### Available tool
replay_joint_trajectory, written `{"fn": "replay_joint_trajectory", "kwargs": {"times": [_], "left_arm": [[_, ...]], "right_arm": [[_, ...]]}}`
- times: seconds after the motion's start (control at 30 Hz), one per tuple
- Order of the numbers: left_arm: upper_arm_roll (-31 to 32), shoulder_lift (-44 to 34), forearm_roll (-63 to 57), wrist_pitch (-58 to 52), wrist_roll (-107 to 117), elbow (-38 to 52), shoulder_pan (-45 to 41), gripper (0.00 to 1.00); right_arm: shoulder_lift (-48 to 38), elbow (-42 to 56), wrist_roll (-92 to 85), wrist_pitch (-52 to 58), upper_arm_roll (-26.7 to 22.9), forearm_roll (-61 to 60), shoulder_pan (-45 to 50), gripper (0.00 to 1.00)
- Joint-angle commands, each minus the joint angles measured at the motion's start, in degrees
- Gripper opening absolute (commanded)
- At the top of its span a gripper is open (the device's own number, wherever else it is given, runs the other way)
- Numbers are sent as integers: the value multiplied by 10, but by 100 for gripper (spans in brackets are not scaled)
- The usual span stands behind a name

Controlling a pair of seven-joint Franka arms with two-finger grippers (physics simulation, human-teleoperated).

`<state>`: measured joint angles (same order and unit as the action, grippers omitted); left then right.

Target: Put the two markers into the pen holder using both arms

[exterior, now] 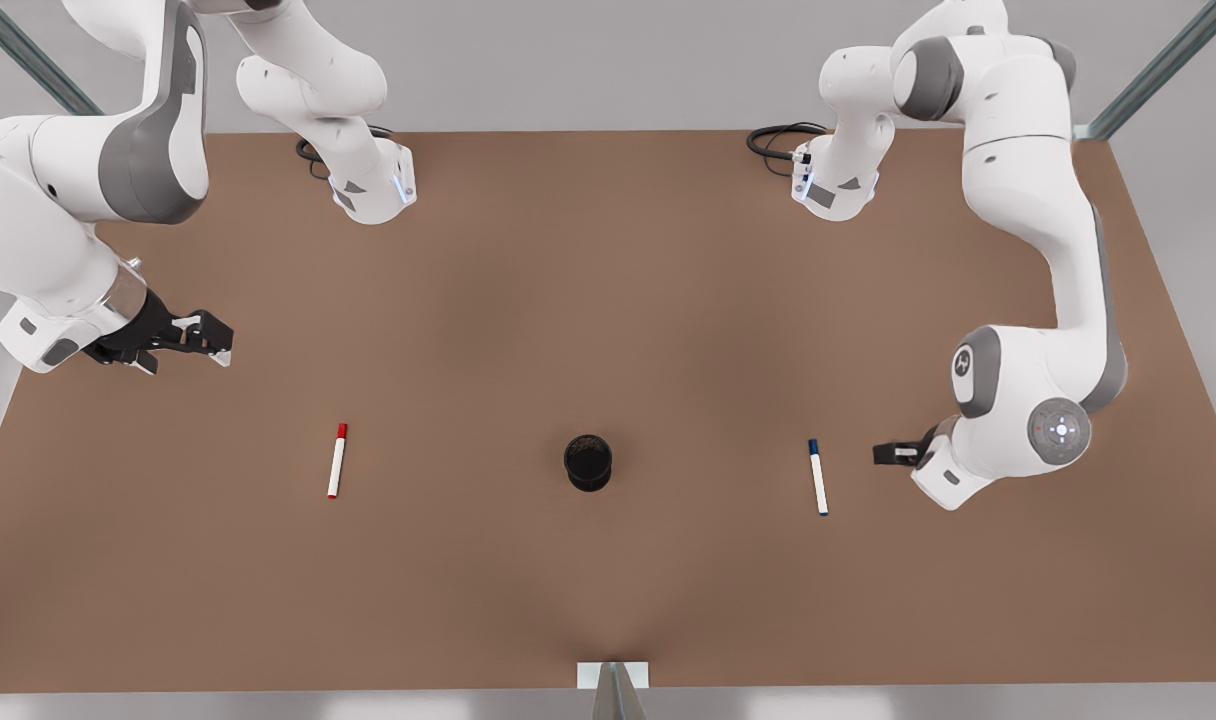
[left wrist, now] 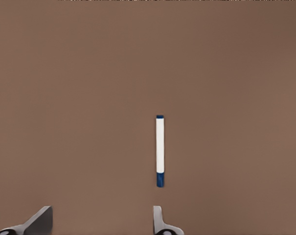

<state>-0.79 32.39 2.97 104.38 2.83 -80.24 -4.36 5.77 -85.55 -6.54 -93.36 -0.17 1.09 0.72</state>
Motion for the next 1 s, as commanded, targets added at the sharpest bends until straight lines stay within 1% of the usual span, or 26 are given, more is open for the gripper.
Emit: {"fn": "replay_joint_trajectory", "kwargs": {"times": [0.0, 0.1, 0.17, 0.27, 0.3, 0.33, 0.37, 0.4, 0.43, 0.47, 0.5, 0.53, 0.57, 0.6, 0.67, 0.77, 0.83, 0.87, 0.9, 0.93, 0.97], "left_arm": [[0, 14, 0, 95, -5, -4, 3, 100], [2, 29, 1, 126, 20, -20, -7, 100], [3, 29, 7, 173, 76, -57, -16, 100], [3, 51, 20, 202, 97, -56, -22, 100], [3, 59, 20, 206, 98, -55, -23, 86], [3, 68, 20, 206, 98, -54, -24, 72], [3, 71, 20, 207, 110, -54, -30, 66], [3, 79, 20, 215, 119, -54, -32, 64], [3, 86, 20, 226, 128, -54, -35, 62], [3, 90, 20, 227, 136, -53, -40, 62], [3, 100, 20, 238, 143, -52, -42, 62], [3, 105, 20, 244, 143, -52, -42, 62], [3, 109, 19, 247, 144, -52, -42, 62], [3, 113, 19, 248, 147, -52, -43, 62], [3, 126, 19, 255, 148, -45, -43, 56], [3, 138, 18, 255, 156, -37, -48, 56], [3, 147, 16, 255, 155, -36, -48, 56], [3, 150, 15, 255, 155, -35, -49, 56], [3, 153, 14, 255, 155, -30, -52, 56], [3, 159, 14, 256, 154, -28, -52, 55], [3, 162, 14, 256, 154, -25, -52, 53]], "right_arm": [[-1, 0, -8, 0, 0, 0, 0, 100], [-1, 0, -8, 0, 0, 0, 0, 100], [-1, 0, -8, 0, 0, 0, 0, 100], [16, 2, 5, -13, 1, 0, 4, 100], [36, 2, 35, -24, 2, 0, 12, 100], [83, 1, 72, -58, 10, 3, 31, 100], [132, 1, 94, -113, 10, 4, 49, 100], [180, 1, 111, -187, 10, 5, 57, 100], [220, -1, 106, -234, 9, 5, 52, 100], [242, -7, 110, -246, 7, 5, 48, 100], [256, -34, 109, -284, 5, 6, 24, 100], [256, -70, 104, -321, 5, 6, 13, 100], [263, -81, 100, -336, 6, 6, 5, 100], [278, -76, 101, -338, 6, 5, -4, 100], [308, -69, 101, -374, 7, 5, -8, 100], [334, -73, 110, -381, 9, 2, -9, 100], [350, -71, 104, -416, 9, 2, -11, 100], [354, -71, 108, -416, 9, 1, -11, 98], [358, -73, 110, -414, 9, 0, -10, 84], [362, -74, 111, -411, 9, 0, -10, 77], [362, -74, 114, -408, 9, 0, -10, 74]]}}
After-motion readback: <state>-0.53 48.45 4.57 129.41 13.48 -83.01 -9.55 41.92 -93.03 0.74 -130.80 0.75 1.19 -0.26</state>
